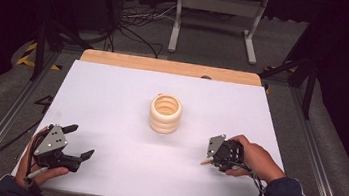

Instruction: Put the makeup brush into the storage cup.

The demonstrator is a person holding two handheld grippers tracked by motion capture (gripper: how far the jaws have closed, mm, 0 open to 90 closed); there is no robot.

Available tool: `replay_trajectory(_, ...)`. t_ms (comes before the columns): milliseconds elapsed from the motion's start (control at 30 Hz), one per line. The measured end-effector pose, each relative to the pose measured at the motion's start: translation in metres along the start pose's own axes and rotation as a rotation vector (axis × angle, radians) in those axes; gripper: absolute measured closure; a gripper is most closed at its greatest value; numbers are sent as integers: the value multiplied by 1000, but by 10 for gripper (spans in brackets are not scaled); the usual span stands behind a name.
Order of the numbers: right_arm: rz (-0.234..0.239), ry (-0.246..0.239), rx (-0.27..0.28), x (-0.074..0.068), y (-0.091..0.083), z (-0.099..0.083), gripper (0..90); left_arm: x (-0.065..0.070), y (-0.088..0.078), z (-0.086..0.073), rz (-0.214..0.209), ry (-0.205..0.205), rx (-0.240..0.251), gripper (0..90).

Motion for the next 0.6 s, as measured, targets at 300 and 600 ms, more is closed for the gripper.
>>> replay_trajectory(300,46,-38,-40,0,14,9,710,-1,0,0,13,-6,0,69)
replay_trajectory(600,107,-43,-46,-1,18,10,837,0,1,-1,8,-3,-11,69)
Point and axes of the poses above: each handheld gripper's, and its own axes: y roughly forward along the jaws, z roughly out of its top, x roughly to its right, the point moved 4 cm from there along y, roughly forward along the jaws, and after that the axes turned 5 degrees about -x, right-handed, at the moved point
